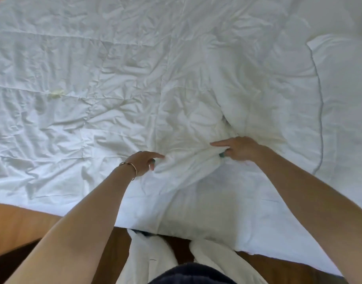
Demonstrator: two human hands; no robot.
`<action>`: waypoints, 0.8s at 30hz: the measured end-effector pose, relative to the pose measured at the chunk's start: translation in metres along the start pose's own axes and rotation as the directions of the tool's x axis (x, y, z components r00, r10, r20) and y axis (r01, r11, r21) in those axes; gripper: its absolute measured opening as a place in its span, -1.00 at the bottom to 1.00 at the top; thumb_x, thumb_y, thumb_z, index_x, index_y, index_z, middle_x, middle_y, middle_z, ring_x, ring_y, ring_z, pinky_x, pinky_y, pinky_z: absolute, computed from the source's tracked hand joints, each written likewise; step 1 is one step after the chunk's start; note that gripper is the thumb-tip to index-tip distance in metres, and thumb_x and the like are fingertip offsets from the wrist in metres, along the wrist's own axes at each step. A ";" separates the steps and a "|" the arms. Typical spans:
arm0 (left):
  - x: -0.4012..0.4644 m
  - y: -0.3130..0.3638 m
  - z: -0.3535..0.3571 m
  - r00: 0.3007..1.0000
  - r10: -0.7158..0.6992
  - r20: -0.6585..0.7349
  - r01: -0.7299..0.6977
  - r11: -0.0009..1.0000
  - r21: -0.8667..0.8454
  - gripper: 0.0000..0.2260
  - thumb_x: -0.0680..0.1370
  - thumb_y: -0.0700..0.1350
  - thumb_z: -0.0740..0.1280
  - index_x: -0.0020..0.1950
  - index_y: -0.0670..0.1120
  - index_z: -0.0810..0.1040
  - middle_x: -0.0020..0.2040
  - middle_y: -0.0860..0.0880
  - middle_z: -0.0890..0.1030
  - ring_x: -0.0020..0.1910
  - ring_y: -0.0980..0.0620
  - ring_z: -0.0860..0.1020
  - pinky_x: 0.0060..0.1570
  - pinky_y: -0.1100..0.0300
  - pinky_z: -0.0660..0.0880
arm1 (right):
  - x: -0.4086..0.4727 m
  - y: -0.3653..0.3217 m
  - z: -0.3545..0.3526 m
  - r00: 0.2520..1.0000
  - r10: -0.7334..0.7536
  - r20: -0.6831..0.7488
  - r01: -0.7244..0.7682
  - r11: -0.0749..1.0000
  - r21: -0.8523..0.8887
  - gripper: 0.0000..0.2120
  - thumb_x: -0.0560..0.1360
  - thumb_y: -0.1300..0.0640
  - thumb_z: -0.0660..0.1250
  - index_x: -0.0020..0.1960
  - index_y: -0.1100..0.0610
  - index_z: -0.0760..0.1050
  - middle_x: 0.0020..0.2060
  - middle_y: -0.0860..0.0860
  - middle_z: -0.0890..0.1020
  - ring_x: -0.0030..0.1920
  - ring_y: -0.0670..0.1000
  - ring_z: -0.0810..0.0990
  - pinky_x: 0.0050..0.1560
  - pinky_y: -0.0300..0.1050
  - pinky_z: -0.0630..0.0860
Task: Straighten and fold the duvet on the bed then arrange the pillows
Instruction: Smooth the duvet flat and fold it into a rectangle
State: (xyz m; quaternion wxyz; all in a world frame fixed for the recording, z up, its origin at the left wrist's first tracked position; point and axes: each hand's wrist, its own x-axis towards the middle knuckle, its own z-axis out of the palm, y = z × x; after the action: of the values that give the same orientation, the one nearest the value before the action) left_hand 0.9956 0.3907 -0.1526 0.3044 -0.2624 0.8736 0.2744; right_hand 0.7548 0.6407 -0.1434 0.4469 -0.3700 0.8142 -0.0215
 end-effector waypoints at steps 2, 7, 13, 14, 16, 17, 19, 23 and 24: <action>-0.005 0.029 0.008 0.997 0.032 0.066 -0.040 0.993 0.110 -0.55 0.59 0.03 0.23 0.45 0.31 0.26 0.20 0.13 0.55 0.26 0.01 0.44 0.23 0.10 0.42 | -0.024 0.018 -0.025 0.995 -0.014 0.102 0.020 0.998 -0.057 -0.53 0.54 -0.16 0.29 0.42 -0.32 0.27 0.49 -0.13 0.28 0.45 0.02 0.29 0.37 -0.18 0.27; -0.012 0.102 0.068 0.962 0.181 0.206 -0.218 0.961 0.173 0.04 0.25 0.38 0.40 0.47 0.38 -0.29 0.57 0.16 -0.12 0.55 -0.01 -0.08 0.47 -0.22 0.01 | -0.053 0.025 -0.006 0.984 -0.042 0.173 0.084 0.967 -0.241 -0.33 0.41 -0.34 0.33 0.46 -0.34 0.18 0.42 -0.16 0.37 0.38 -0.01 0.37 0.26 -0.14 0.34; 0.006 0.127 0.106 0.971 0.234 0.043 -0.238 0.949 0.209 -0.30 0.61 0.05 0.22 0.50 0.31 -0.25 0.54 0.09 0.14 0.53 -0.04 0.08 0.47 -0.20 0.01 | -0.079 0.084 0.088 0.966 0.036 -0.256 -0.146 0.894 -0.425 0.12 0.17 -0.34 0.52 0.54 -0.10 -0.01 0.47 0.10 0.24 0.45 0.22 0.20 0.45 0.14 0.03; 0.008 0.129 0.107 0.972 0.226 0.063 -0.233 0.961 0.151 -0.26 0.56 0.18 0.26 0.51 0.32 -0.23 0.56 0.10 0.08 0.55 -0.05 0.00 0.46 -0.25 -0.03 | -0.086 0.094 0.097 0.943 0.071 -0.325 -0.203 0.897 -0.393 0.19 0.07 -0.29 0.60 0.52 -0.06 0.06 0.46 0.15 0.23 0.43 0.28 0.21 0.44 0.24 0.05; 0.010 0.135 0.110 0.958 0.264 0.114 -0.276 0.955 0.113 -0.15 0.45 0.32 0.31 0.49 0.34 -0.25 0.57 0.10 0.00 0.56 -0.06 -0.09 0.45 -0.31 -0.08 | -0.099 0.100 0.111 0.881 0.140 -0.453 -0.298 0.906 -0.300 0.20 -0.01 -0.16 0.67 0.50 0.03 0.18 0.43 0.23 0.24 0.40 0.37 0.21 0.36 0.44 0.10; 0.010 0.140 0.114 0.946 0.294 0.136 -0.312 0.940 0.136 -0.13 0.44 0.34 0.31 0.49 0.34 -0.27 0.58 0.10 -0.04 0.56 -0.06 -0.11 0.44 -0.32 -0.09 | -0.103 0.100 0.116 0.852 0.182 -0.492 -0.330 0.914 -0.235 0.17 0.02 -0.11 0.68 0.49 0.07 0.19 0.41 0.27 0.24 0.39 0.41 0.22 0.31 0.49 0.13; 0.014 0.151 0.122 0.927 0.337 0.162 -0.366 0.907 0.210 -0.11 0.44 0.35 0.30 0.48 0.33 -0.32 0.58 0.09 -0.11 0.56 -0.07 -0.18 0.42 -0.35 -0.11 | -0.104 0.104 0.124 0.798 0.236 -0.554 -0.345 0.933 -0.099 0.10 0.13 -0.06 0.65 0.51 0.07 0.15 0.43 0.30 0.19 0.40 0.43 0.20 0.27 0.52 0.22; 0.030 0.162 0.139 0.947 0.260 0.188 -0.308 0.901 0.307 -0.10 0.45 0.35 0.29 0.46 0.32 -0.38 0.58 0.04 -0.19 0.54 -0.16 -0.26 0.37 -0.42 -0.15 | -0.082 0.114 0.121 0.864 0.229 -0.448 -0.260 0.966 -0.008 0.02 0.30 -0.09 0.56 0.54 -0.24 -0.03 0.54 0.14 -0.17 0.54 0.25 -0.12 0.38 0.42 0.18; 0.034 0.162 0.143 0.955 0.236 0.180 -0.285 0.899 0.333 -0.14 0.47 0.34 0.26 0.46 0.32 -0.37 0.58 0.03 -0.19 0.54 -0.17 -0.26 0.36 -0.43 -0.13 | -0.076 0.114 0.115 0.886 0.213 -0.413 -0.256 0.965 -0.053 0.01 0.32 -0.11 0.54 0.54 -0.27 -0.06 0.54 0.09 -0.21 0.55 0.18 -0.19 0.42 0.41 0.11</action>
State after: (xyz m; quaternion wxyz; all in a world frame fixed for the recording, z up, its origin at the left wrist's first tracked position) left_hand 0.9264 0.5877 -0.2189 0.3657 -0.0641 0.9133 0.1673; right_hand 0.7989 0.8042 -0.2002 0.2485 -0.2795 0.9274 0.0001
